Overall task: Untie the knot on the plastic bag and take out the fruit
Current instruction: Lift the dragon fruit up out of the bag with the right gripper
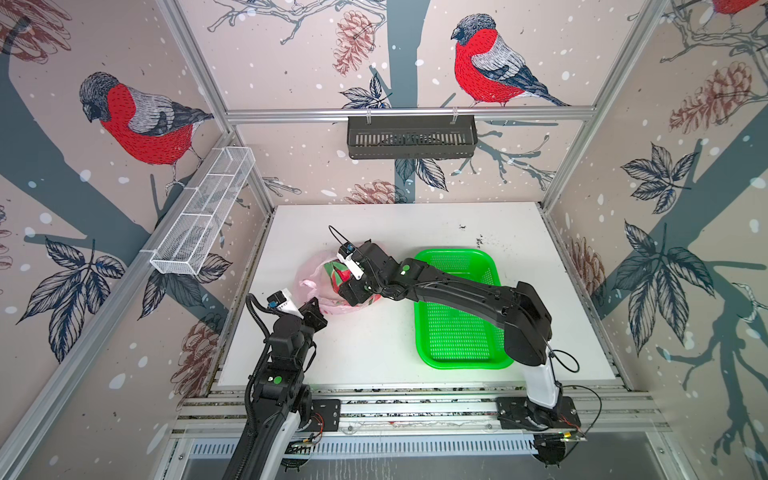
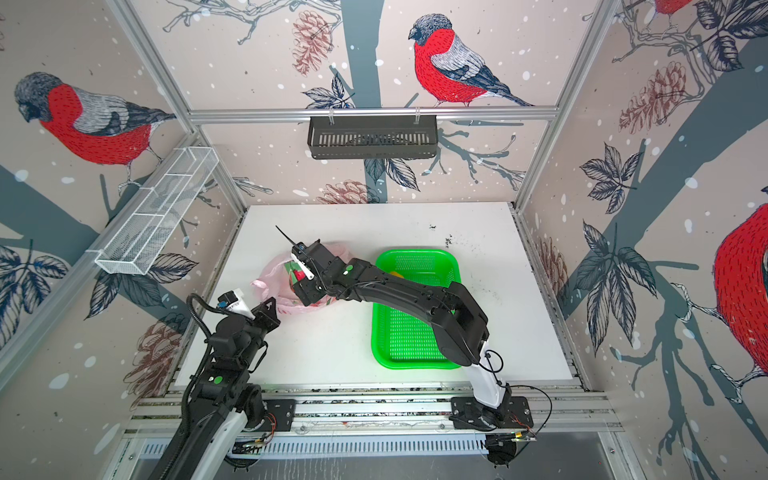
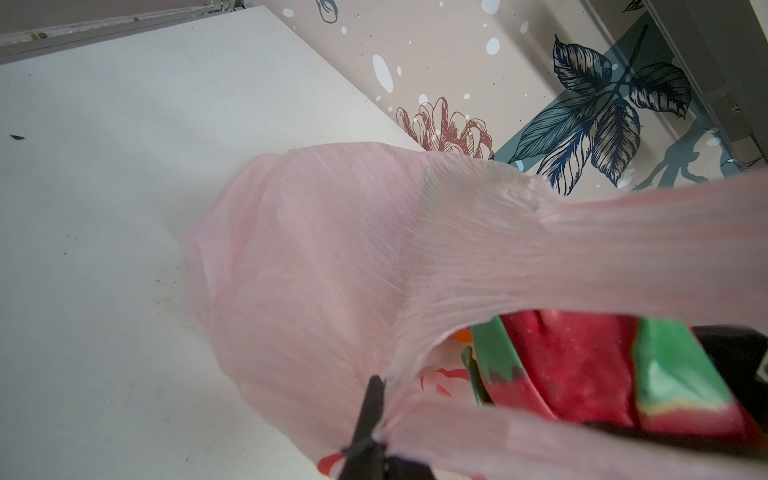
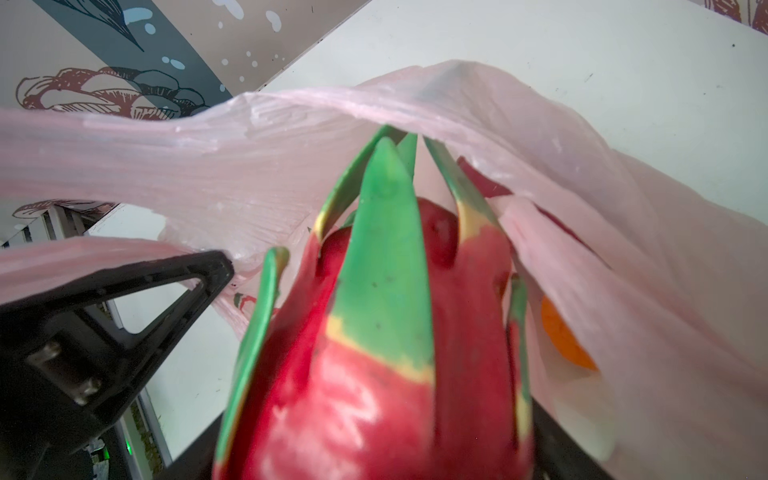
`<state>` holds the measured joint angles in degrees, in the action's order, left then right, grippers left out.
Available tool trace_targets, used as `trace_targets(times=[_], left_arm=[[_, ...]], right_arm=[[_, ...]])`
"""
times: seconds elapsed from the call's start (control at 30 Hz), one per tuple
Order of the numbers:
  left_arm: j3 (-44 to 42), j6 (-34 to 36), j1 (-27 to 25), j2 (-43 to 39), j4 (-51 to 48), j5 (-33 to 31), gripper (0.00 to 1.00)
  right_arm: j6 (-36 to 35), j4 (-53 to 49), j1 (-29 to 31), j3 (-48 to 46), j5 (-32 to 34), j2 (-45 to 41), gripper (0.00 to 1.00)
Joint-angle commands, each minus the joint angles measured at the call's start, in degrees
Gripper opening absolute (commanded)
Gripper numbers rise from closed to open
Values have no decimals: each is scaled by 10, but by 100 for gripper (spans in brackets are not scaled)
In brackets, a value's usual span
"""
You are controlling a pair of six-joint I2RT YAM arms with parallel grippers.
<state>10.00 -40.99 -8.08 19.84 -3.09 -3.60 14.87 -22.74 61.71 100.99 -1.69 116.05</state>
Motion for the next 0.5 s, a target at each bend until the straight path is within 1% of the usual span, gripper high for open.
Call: trace_targets(times=[0.0,0.47], left_arm=[[5,-10,0,2,36,-9,0],[4,-19,0,8,53,-12,0]], right_arm=[[2,20,3,-8,-8,-19,43],[8,16,9,-64,-17,-77,42]])
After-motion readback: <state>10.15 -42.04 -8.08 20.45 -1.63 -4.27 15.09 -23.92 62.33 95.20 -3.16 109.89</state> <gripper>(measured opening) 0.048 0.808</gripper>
